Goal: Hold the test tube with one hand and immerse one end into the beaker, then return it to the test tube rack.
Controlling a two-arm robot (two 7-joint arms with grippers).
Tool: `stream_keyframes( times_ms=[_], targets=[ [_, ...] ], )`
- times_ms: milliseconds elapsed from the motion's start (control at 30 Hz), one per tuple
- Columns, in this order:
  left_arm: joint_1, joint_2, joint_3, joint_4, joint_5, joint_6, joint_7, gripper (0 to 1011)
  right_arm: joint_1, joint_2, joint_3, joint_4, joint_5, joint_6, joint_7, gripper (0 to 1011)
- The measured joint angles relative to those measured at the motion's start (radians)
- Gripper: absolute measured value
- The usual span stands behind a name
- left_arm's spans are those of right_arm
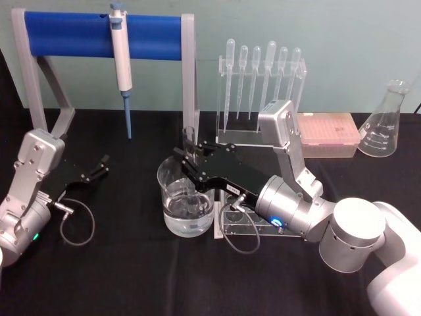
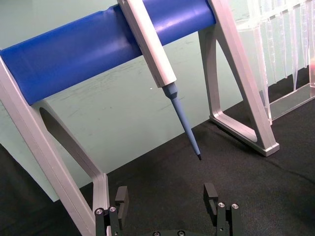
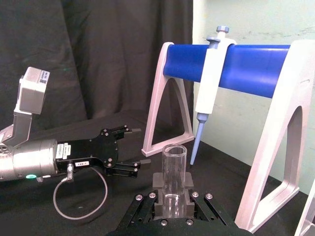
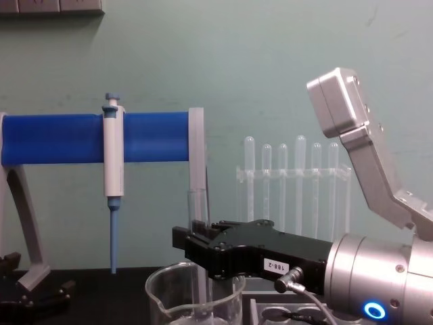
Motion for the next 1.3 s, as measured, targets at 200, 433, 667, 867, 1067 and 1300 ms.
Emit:
stream_keyframes(
  times_ms=[200,433,667,867,1067,1300],
  targets=[
    [0.000,0.000,0.000,0.000,0.000,0.000,0.000,1000,0.000,0.000,0.000,0.000,0.000,0.000,0.000,225],
    [0.000,0.000,0.000,0.000,0.000,0.000,0.000,1000,0.000,0.000,0.000,0.000,0.000,0.000,0.000,224],
    [0.000,0.000,0.000,0.000,0.000,0.000,0.000,1000,0.000,0.000,0.000,0.000,0.000,0.000,0.000,224],
    [0.000,0.000,0.000,0.000,0.000,0.000,0.000,1000,0.000,0.000,0.000,0.000,0.000,0.000,0.000,225],
    [0.000,0.000,0.000,0.000,0.000,0.000,0.000,1000,0.000,0.000,0.000,0.000,0.000,0.000,0.000,224],
    [0.000,0.000,0.000,0.000,0.000,0.000,0.000,1000,0.000,0.000,0.000,0.000,0.000,0.000,0.000,224]
  ],
)
